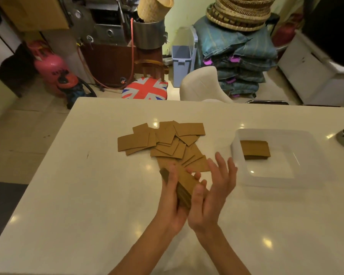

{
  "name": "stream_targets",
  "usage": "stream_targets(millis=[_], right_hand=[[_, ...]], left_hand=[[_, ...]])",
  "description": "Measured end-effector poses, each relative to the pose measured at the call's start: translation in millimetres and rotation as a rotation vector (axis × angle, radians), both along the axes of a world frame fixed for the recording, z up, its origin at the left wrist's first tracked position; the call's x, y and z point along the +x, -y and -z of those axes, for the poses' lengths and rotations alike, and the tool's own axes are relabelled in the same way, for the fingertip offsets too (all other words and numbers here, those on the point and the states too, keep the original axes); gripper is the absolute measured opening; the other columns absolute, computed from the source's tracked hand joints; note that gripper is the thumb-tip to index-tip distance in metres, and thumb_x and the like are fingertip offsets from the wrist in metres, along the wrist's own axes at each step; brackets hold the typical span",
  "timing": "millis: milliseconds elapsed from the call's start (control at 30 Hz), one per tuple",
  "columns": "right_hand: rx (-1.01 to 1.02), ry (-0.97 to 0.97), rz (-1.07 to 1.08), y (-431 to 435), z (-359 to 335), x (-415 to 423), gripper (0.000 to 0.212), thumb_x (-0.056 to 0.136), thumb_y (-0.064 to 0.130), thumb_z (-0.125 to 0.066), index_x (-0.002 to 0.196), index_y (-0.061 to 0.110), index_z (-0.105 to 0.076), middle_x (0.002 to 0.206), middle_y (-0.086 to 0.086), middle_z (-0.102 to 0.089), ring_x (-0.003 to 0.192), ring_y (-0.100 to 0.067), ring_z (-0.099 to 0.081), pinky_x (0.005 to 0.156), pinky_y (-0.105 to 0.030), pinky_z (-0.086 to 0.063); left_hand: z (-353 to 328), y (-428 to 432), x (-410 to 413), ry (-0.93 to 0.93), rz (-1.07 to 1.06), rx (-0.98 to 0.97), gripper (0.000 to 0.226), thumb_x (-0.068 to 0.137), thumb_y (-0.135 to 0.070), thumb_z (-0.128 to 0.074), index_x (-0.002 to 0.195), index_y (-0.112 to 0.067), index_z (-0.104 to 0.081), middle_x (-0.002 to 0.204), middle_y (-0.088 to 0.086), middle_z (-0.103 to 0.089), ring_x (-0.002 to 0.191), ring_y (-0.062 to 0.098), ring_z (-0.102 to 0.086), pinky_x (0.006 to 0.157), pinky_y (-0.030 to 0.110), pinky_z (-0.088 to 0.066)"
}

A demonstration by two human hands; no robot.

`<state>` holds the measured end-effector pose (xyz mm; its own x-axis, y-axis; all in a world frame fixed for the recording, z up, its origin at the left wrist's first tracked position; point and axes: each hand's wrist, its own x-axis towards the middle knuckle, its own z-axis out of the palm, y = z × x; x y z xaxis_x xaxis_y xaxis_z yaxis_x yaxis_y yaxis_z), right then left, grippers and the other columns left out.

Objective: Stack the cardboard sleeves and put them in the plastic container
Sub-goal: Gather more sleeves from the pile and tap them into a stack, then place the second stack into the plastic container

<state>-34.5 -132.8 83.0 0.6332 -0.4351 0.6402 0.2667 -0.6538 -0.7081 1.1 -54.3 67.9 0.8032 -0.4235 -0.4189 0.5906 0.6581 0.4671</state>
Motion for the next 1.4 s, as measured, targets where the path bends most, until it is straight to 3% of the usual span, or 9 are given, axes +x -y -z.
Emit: stream_targets(millis=[100,200,300,400,467,600,933,1267,1400], right_hand=[[-0.057,0.008,-0.016,-7.8,1.6,3.3,0.051,0.099,0.041,-0.029,0.136,0.009,-0.043,0.143,-0.023,-0.048,0.144,-0.042,-0.027,0.109,-0.071,-0.021],[-0.065,0.014,-0.057,-19.4,-8.0,3.7,0.051,0.099,0.043,-0.029,0.138,0.014,-0.045,0.142,-0.018,-0.051,0.143,-0.041,-0.03,0.111,-0.068,-0.022],[-0.005,-0.117,-0.115,-18.5,-13.6,2.2,0.048,0.099,0.043,-0.034,0.14,0.02,-0.042,0.149,-0.013,-0.042,0.146,-0.032,-0.026,0.116,-0.053,-0.026],[0.517,-0.628,-0.293,-9.1,-28.4,-11.8,0.044,0.098,0.053,-0.041,0.14,0.041,-0.041,0.149,0.006,-0.043,0.134,-0.012,-0.046,0.106,-0.039,-0.046],[1.103,-0.886,-0.5,5.8,-38.8,-20.7,0.044,0.095,0.051,-0.046,0.13,0.029,-0.058,0.127,-0.008,-0.065,0.106,-0.02,-0.067,0.089,-0.04,-0.057],[1.499,-0.879,-0.678,48.5,-45.9,-38.3,0.035,0.097,0.029,-0.057,0.122,0.008,-0.067,0.117,-0.018,-0.067,0.091,-0.022,-0.062,0.079,-0.035,-0.054],[0.965,-0.818,-0.437,170.7,-81.5,-39.9,0.052,0.08,0.036,-0.058,0.132,0.036,-0.052,0.121,0.002,-0.055,0.097,-0.02,-0.065,0.075,-0.03,-0.059],[0.97,-0.726,-0.506,256.6,-82.7,-9.6,0.057,0.079,0.031,-0.067,0.133,0.039,-0.051,0.132,0.006,-0.054,0.11,-0.018,-0.066,0.081,-0.037,-0.06],[1.004,-0.666,-0.384,289.5,-69.5,25.3,0.049,0.084,0.021,-0.069,0.129,0.035,-0.054,0.122,-0.002,-0.057,0.107,-0.025,-0.064,0.078,-0.037,-0.061]], left_hand=[[3.5,-1.3,-11.6,-0.066,-0.099,-0.006,0.076,0.085,-0.063,-0.063,0.136,-0.007,-0.051,0.146,0.027,-0.039,0.138,0.034,-0.042,0.117,0.049,-0.031],[3.2,-1.7,-9.4,-0.068,-0.186,0.007,0.04,0.099,-0.049,-0.05,0.131,-0.025,-0.054,0.14,0.01,-0.048,0.122,0.006,-0.052,0.106,0.027,-0.041],[-17.9,-4.9,-12.6,0.148,-0.254,0.161,0.074,0.084,-0.059,-0.066,0.137,-0.012,-0.043,0.13,0.019,-0.054,0.115,0.032,-0.056,0.092,0.043,-0.053],[-33.8,-13.5,-5.4,0.338,-0.469,0.264,0.059,0.076,-0.046,-0.08,0.12,-0.026,-0.046,0.114,0.014,-0.062,0.1,0.035,-0.061,0.087,0.051,-0.054],[-37.4,-14.8,-4.6,0.595,-0.527,0.467,0.053,0.079,-0.034,-0.076,0.12,-0.025,-0.042,0.108,0.016,-0.065,0.095,0.04,-0.065,0.084,0.057,-0.054],[-40.3,5.4,-17.2,1.018,-0.386,0.476,0.058,0.077,-0.033,-0.081,0.122,-0.026,-0.045,0.107,0.029,-0.06,0.098,0.046,-0.062,0.077,0.051,-0.054],[-43.5,85.1,-16.6,1.155,0.031,0.614,0.062,0.07,-0.039,-0.083,0.118,-0.025,-0.045,0.137,0.0,-0.04,0.134,0.028,-0.043,0.102,0.026,-0.043],[-49.8,169.3,16.1,1.212,0.067,0.69,0.055,0.084,-0.058,-0.063,0.118,-0.018,-0.047,0.138,0.008,-0.041,0.131,0.026,-0.042,0.101,0.028,-0.044],[-42.8,191.7,45.2,1.215,0.124,0.854,0.065,0.093,-0.061,-0.044,0.144,-0.021,-0.034,0.155,0.003,-0.028,0.144,0.021,-0.029,0.108,0.02,-0.037]])
